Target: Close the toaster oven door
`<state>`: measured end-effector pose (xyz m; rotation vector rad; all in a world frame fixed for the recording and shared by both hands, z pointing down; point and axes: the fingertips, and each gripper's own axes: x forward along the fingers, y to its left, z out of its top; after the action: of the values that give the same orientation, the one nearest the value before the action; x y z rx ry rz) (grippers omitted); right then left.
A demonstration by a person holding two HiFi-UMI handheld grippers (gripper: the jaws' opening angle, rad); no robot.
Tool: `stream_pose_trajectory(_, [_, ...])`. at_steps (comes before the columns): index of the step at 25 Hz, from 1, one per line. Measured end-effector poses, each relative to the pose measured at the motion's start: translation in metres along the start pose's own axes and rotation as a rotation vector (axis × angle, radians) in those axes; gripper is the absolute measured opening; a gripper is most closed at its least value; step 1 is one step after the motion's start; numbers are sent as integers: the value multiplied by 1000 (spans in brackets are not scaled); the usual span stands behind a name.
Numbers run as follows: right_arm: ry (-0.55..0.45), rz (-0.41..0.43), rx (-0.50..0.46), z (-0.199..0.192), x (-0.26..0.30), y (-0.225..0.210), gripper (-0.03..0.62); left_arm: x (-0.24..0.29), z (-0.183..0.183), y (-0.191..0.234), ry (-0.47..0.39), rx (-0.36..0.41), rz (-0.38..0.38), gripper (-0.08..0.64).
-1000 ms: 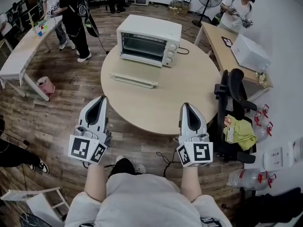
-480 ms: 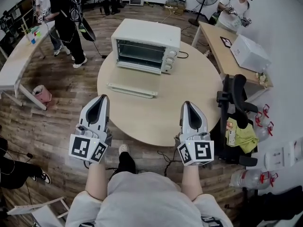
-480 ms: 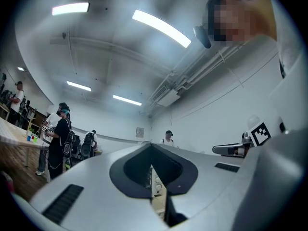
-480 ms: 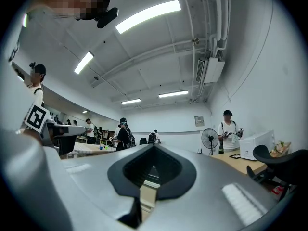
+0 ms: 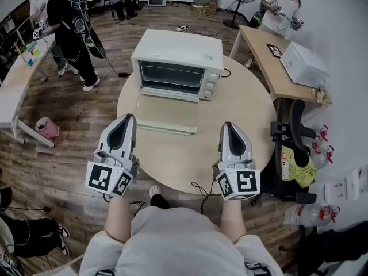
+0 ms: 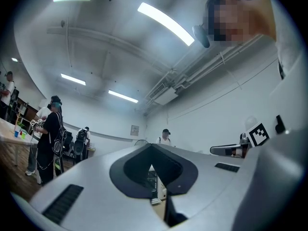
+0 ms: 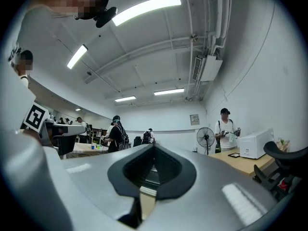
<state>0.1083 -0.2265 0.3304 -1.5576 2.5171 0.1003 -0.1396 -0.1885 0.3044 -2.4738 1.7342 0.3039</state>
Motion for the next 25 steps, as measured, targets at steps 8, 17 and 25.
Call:
stream_pose_trajectory(8, [27, -41, -2, -16, 46, 11, 11, 33, -11, 46, 13, -21, -43, 6])
stream_pose_trajectory(17, [114, -86, 38, -56, 75, 17, 11, 60, -33, 79, 37, -49, -88, 6])
stream_pose_trajectory(25, [240, -128, 81, -109, 84, 13, 11, 76, -56, 95, 86, -82, -108, 6])
